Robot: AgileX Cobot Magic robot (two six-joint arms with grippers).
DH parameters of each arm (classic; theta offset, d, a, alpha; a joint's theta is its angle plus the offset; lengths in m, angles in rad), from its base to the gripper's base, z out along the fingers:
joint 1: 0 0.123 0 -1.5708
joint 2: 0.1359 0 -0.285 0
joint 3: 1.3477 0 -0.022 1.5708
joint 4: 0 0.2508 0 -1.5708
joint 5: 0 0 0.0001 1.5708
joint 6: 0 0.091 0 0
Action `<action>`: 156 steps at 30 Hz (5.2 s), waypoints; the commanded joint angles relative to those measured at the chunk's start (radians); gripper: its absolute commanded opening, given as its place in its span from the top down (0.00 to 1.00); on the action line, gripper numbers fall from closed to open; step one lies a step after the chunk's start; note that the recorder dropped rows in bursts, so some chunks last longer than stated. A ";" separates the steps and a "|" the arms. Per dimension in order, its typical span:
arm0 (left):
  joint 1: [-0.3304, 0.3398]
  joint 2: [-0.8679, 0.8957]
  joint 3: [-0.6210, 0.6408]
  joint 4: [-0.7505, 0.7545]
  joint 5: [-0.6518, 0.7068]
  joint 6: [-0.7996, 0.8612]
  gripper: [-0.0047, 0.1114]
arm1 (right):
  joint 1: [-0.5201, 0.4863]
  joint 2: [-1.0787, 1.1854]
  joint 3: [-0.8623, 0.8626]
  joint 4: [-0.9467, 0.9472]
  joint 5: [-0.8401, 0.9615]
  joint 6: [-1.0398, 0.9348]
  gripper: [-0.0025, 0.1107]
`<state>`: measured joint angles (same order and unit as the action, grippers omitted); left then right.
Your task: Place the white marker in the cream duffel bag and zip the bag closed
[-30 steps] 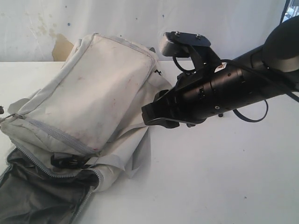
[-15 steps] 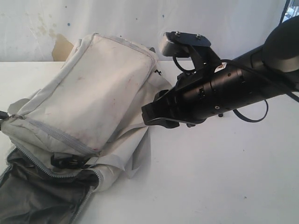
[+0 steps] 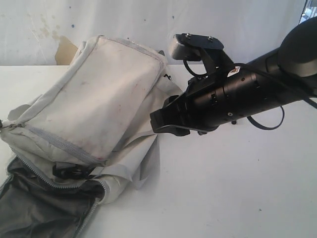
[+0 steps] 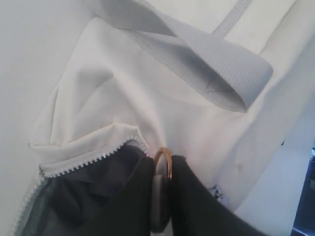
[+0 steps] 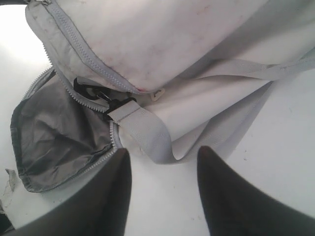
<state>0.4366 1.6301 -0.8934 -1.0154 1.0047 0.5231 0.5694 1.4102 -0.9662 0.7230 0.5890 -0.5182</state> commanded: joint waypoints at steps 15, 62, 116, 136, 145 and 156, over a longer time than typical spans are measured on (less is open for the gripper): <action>-0.154 -0.147 -0.039 0.030 0.118 0.386 0.96 | 0.003 0.002 -0.008 -0.002 -0.030 -0.002 0.62; -0.282 -0.006 -0.183 0.243 -0.044 0.077 0.31 | 0.176 0.227 -0.216 0.099 -0.017 -0.196 0.62; -0.282 0.004 -0.183 0.211 -0.046 0.079 0.96 | 0.341 0.679 -0.578 0.142 -0.242 -0.482 0.84; -0.247 0.004 -0.183 0.213 -0.030 0.010 0.96 | 0.337 0.587 -0.578 -0.369 -0.044 -0.014 0.98; -0.247 -0.005 -0.185 0.248 -0.037 -0.026 0.96 | 0.295 0.572 -0.578 -0.526 0.177 0.168 0.98; -0.148 -0.037 -0.203 0.343 0.005 -0.149 0.96 | 0.156 0.491 -0.578 -0.735 0.307 0.364 0.98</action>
<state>0.2751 1.6022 -1.0883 -0.7048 1.0111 0.3775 0.7590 1.9310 -1.5421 0.0617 0.8692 -0.1853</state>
